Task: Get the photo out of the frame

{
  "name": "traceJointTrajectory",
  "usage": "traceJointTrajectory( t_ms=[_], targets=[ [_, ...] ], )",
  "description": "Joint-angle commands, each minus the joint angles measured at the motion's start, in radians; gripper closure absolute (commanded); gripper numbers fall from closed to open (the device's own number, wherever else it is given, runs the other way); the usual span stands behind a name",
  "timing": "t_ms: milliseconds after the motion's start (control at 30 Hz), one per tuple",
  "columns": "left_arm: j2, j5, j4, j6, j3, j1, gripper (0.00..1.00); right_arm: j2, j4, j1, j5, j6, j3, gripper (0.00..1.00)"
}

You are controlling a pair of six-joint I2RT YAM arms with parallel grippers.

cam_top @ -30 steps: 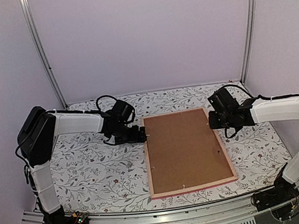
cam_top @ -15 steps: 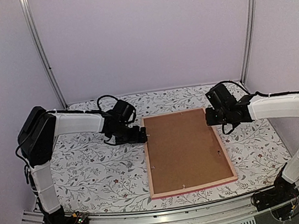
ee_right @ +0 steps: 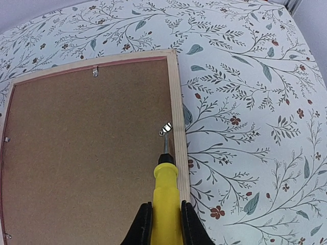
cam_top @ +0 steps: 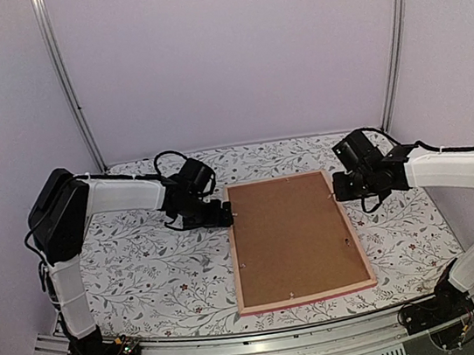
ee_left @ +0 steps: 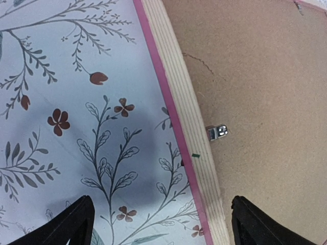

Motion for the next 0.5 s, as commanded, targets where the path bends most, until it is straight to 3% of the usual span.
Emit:
traceJointTrajectory(
  t_ms=[0,467],
  targets=[
    [0.031,-0.003,-0.007,0.006,0.030,-0.008,0.05,-0.031,-0.029,-0.005,-0.052,0.017,-0.034,1.00],
    [0.029,-0.008,-0.013,0.004,0.026,-0.008,0.05,0.050,0.038,-0.004,0.041,0.040,-0.050,1.00]
  ],
)
